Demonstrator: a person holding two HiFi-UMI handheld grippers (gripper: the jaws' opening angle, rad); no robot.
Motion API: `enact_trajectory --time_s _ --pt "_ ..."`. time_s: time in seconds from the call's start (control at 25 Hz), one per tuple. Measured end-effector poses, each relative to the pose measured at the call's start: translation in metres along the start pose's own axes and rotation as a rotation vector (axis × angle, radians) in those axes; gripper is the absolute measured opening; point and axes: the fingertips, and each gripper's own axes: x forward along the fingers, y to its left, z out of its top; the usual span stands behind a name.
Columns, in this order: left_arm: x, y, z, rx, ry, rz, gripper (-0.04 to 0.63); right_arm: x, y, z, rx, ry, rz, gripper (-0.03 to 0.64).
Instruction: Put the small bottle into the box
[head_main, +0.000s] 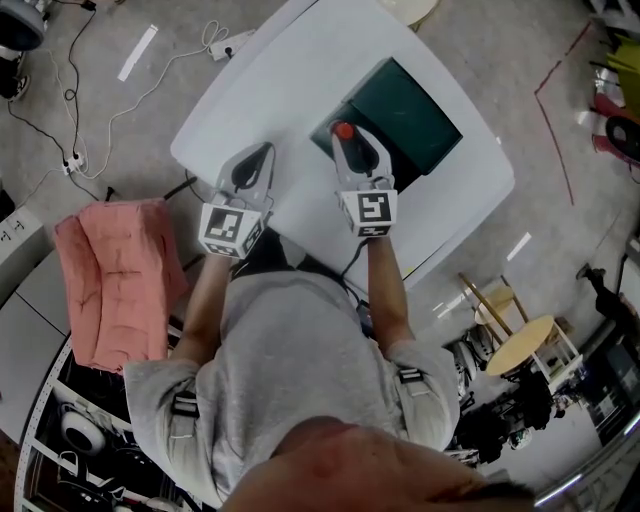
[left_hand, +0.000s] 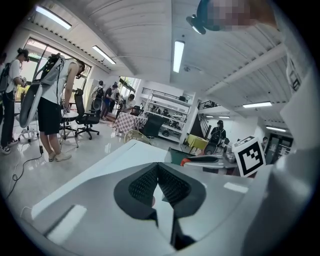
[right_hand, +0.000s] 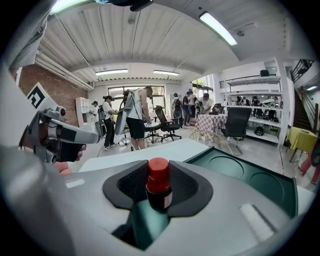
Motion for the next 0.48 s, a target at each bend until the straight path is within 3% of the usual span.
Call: enact_trajectory --time_s 0.48 --pt "-0.001 0.001 -0.005 -0.010 0.004 0.000 0.012 0.010 -0.001 -0.015 0.006 0.026 -0.008 0.132"
